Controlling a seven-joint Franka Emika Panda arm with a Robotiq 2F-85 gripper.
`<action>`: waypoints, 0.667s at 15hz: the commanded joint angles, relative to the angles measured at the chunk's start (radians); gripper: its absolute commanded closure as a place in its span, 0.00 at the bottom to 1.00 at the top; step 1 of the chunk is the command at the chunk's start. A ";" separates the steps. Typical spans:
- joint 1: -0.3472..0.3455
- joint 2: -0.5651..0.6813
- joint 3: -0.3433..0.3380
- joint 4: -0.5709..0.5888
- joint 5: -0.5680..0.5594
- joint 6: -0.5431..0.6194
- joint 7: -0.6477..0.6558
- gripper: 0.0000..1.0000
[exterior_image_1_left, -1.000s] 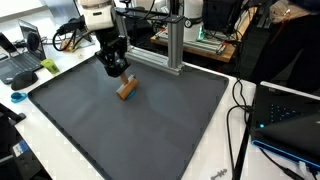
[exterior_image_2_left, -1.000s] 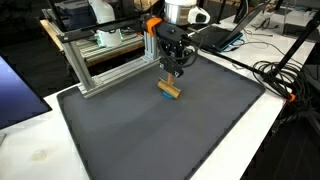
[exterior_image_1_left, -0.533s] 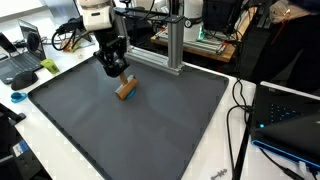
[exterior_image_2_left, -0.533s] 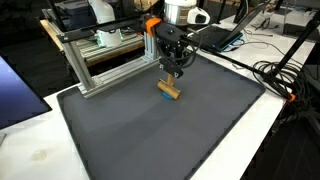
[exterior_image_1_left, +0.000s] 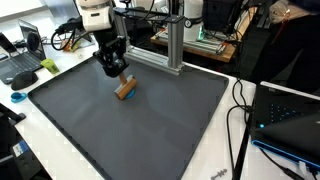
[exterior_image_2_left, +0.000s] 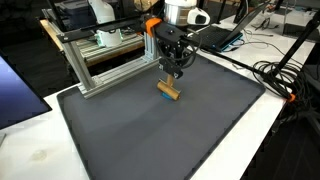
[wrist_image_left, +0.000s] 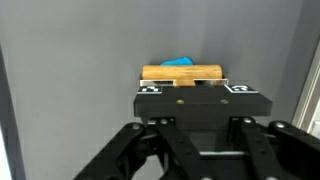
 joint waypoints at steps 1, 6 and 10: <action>-0.002 0.099 -0.029 0.019 -0.068 0.049 0.025 0.78; -0.001 0.103 -0.032 0.024 -0.078 0.046 0.034 0.78; 0.000 0.105 -0.034 0.027 -0.087 0.041 0.047 0.78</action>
